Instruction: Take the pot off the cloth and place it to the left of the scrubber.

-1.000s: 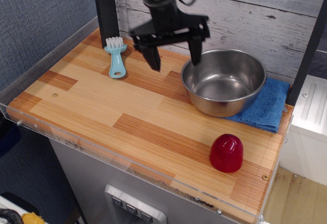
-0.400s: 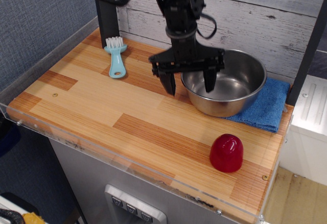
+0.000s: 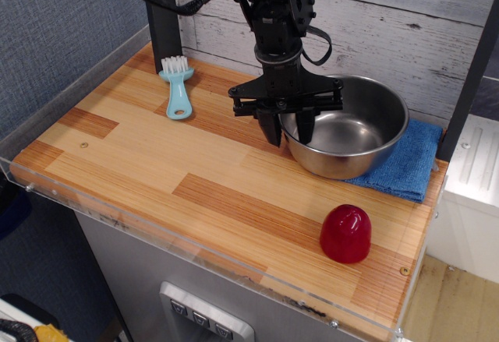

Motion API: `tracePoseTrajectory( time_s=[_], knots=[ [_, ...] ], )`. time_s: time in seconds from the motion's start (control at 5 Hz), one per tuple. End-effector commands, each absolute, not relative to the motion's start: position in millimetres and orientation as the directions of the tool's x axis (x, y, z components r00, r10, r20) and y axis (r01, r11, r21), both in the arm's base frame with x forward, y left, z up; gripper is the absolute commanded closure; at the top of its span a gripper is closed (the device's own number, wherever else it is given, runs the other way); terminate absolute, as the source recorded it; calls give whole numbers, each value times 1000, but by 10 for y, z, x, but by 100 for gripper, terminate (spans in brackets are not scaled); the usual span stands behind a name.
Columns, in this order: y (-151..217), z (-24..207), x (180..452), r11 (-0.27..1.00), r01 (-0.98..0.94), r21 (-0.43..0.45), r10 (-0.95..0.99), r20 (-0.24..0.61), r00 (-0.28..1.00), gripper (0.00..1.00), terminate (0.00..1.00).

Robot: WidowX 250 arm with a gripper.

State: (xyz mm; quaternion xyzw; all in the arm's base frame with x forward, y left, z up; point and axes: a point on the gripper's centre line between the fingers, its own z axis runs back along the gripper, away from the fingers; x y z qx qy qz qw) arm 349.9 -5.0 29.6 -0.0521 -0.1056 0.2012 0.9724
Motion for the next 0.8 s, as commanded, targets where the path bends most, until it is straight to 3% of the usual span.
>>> tracePoseTrajectory(
  time_s=[0.0, 0.6],
  knots=[
    [-93, 451, 3472, 931, -323, -170, 355, 211, 911, 100, 0],
    [88, 875, 3328, 924, -319, -212, 371, 290, 882, 100, 0]
  ],
)
